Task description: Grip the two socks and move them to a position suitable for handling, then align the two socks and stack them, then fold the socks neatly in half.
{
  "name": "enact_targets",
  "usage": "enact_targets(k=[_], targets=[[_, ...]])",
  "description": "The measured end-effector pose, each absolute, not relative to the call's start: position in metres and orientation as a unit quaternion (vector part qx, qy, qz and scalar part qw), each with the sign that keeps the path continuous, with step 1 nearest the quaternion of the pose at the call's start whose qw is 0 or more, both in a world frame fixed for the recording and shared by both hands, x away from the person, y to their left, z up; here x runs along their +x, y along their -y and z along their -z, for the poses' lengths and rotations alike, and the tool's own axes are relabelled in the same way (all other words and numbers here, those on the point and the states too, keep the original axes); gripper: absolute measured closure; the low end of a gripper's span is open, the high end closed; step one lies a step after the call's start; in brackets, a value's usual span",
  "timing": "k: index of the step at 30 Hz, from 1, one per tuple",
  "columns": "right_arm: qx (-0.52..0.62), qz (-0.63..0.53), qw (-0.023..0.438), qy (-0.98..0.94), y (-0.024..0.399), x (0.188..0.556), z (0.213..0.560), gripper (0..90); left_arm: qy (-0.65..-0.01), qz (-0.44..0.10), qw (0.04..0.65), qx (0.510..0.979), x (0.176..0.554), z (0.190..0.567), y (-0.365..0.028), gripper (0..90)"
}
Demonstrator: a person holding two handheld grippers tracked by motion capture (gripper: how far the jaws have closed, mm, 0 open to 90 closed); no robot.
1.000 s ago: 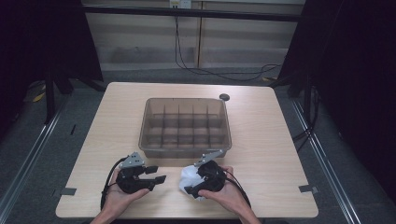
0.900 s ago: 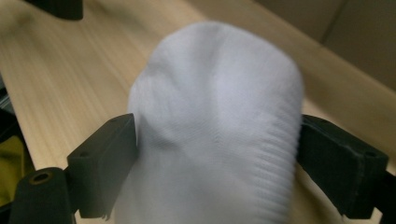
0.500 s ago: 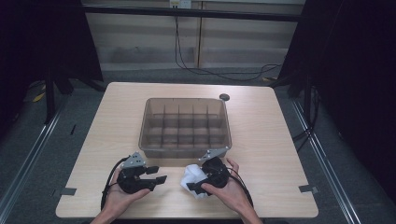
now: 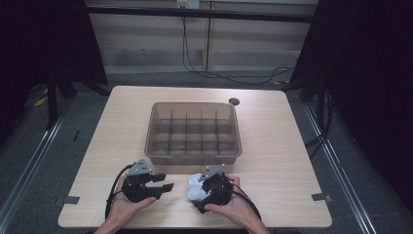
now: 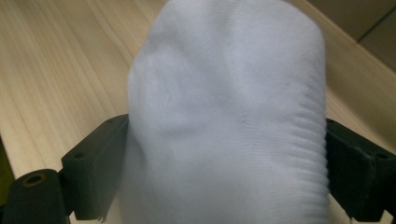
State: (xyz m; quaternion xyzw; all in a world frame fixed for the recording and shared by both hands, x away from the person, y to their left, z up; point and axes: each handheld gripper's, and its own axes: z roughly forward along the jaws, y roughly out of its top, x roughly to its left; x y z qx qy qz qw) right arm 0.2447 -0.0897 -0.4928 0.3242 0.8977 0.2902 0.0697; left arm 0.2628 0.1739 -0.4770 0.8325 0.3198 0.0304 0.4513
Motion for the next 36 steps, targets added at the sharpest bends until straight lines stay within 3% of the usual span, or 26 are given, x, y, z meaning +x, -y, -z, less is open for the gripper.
enact_targets(k=[5, 16, 36], targets=[[0.329, -0.277, 0.086, -0.899, 0.090, 0.245, 0.492, 16.2, -0.321, -0.030, 0.452, 0.832, 0.263, 0.477, -0.174, 48.8], [0.368, -0.278, 0.100, -0.881, 0.104, 0.248, 0.487, 41.8, -0.319, -0.037, 0.453, 0.832, 0.260, 0.473, -0.181, 47.9], [0.402, -0.308, 0.083, -0.858, 0.117, 0.251, 0.486, 58.4, -0.340, -0.050, 0.460, 0.819, 0.266, 0.473, -0.199, 47.6]])
